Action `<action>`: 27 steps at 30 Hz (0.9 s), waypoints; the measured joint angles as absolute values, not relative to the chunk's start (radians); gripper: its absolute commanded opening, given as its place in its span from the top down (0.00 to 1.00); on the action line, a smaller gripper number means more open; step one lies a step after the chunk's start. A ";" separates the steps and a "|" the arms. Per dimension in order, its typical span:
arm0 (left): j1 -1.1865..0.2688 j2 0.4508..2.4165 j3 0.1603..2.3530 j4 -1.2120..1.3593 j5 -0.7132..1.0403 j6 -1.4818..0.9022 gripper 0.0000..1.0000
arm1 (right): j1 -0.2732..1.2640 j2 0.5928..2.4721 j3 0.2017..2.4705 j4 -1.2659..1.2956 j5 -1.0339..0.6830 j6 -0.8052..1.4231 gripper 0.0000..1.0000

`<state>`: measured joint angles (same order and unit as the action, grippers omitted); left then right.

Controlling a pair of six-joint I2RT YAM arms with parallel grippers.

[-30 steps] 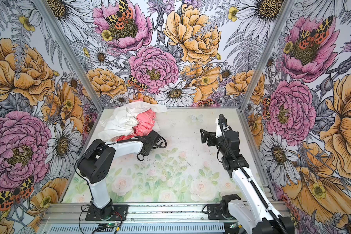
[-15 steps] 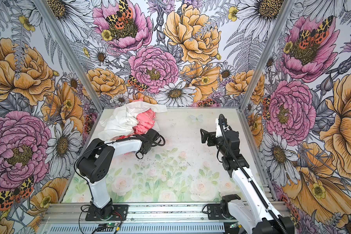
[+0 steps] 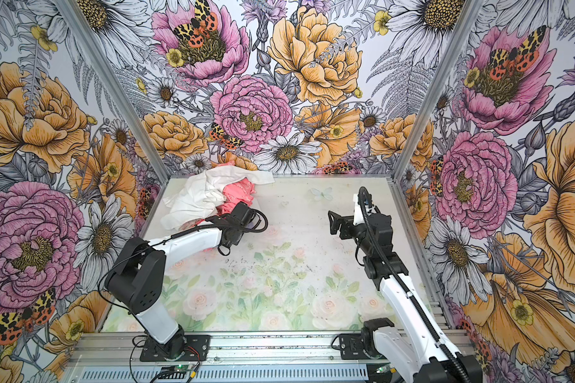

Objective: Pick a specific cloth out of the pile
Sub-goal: 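Lower the left gripper onto the lavender cloth edge beside the pink cloth, then close the left gripper on the lavender cloth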

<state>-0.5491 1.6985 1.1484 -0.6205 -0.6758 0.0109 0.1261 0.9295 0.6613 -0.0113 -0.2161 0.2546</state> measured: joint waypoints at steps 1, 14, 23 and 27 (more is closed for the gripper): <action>-0.544 1.686 1.149 -0.620 -0.666 0.011 1.00 | 0.126 0.929 0.661 -0.011 -0.217 0.255 0.01; -0.501 1.532 1.174 -0.624 -0.525 0.010 1.00 | 0.126 0.929 0.661 -0.011 -0.228 0.255 0.01; -0.488 1.424 1.181 -0.624 -0.422 0.006 1.00 | 0.126 0.929 0.666 -0.012 -0.235 0.263 0.01; -0.482 1.392 1.185 -0.624 -0.378 -0.001 1.00 | 0.126 0.930 0.671 -0.012 -0.241 0.269 0.01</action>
<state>-0.4820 1.3918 1.1854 -0.6235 -0.3782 -0.0010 0.1261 0.9298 0.6708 -0.0116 -0.2409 0.2691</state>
